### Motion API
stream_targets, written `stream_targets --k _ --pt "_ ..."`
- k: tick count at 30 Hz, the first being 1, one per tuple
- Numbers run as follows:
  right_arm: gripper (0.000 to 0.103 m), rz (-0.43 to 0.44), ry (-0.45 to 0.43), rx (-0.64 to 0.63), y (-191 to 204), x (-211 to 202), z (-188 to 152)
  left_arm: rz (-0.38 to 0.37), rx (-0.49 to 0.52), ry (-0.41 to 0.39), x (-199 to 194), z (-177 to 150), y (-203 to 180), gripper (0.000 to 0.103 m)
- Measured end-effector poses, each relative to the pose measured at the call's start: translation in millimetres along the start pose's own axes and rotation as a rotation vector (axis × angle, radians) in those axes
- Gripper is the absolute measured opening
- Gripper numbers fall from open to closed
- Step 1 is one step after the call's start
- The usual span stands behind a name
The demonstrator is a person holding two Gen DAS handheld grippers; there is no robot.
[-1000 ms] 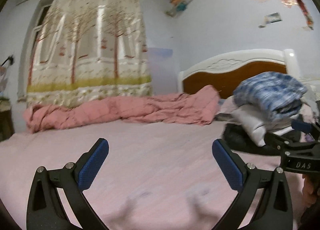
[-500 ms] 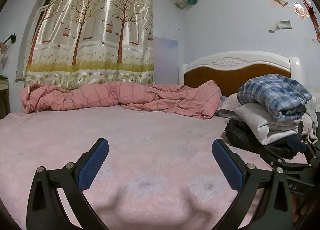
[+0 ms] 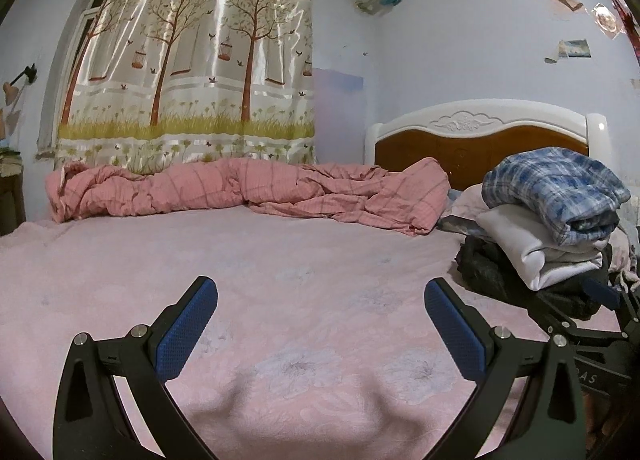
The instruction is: Fold large clothes
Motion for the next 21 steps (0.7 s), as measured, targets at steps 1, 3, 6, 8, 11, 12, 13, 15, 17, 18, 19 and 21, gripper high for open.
stream_targets --k 1,3,6,8,11,12,13,15,17,18,19,21 --pt "0.103 -0.002 0.0 -0.001 -0.2 0.3 0.0 0.0 0.003 -0.004 -0.8 0.3 -0.6 0.103" --pt "0.103 -0.003 -0.005 -0.002 -0.8 0.5 0.5 -0.003 0.009 -0.009 -2.3 0.5 -1.8 0.103" --pt "0.103 -0.001 -0.004 0.0 -2.2 1.5 0.3 -0.004 0.017 -0.012 -3.5 0.3 -3.5 0.103" --pt "0.103 0.0 -0.003 0.0 -2.1 1.2 0.0 -0.004 0.02 -0.011 -3.4 0.3 -4.0 0.103" --pt "0.103 -0.003 -0.005 -0.001 -2.0 0.8 0.3 -0.004 0.019 -0.01 -3.4 0.0 -4.1 0.103" --pt "0.103 -0.002 -0.006 -0.001 -2.3 1.3 0.5 -0.004 0.019 -0.01 -3.4 0.0 -4.1 0.103" --pt "0.103 -0.003 -0.007 -0.001 -3.3 1.6 0.2 -0.004 0.02 -0.009 -3.5 -0.2 -4.2 0.103" --pt "0.103 -0.004 -0.009 0.001 -4.7 2.2 -0.2 -0.005 0.022 -0.007 -3.4 -0.4 -4.6 0.103" --pt "0.103 -0.003 -0.007 0.001 -4.7 2.5 -0.4 -0.005 0.025 -0.006 -3.8 -0.8 -5.5 0.103" --pt "0.103 -0.003 -0.007 0.001 -4.8 2.6 -0.4 -0.007 0.027 -0.005 -4.0 -1.0 -5.4 0.103" --pt "0.103 -0.003 -0.007 0.001 -4.8 2.7 -0.4 -0.008 0.028 -0.004 -3.8 -1.2 -6.0 0.103" --pt "0.103 -0.004 -0.008 0.001 -5.0 2.8 -0.2 -0.009 0.031 -0.003 -3.1 -1.5 -7.6 0.103"
Point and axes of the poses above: each gripper's, at about its wrist camera, not at the fingertips, and x roughly the way its jaws point, y to its left, z to its top, the point moved 6 cm from there along x, roughly the way its jaws point, and after that the axes turned 10 degrees about -x, right-handed, at the moved point
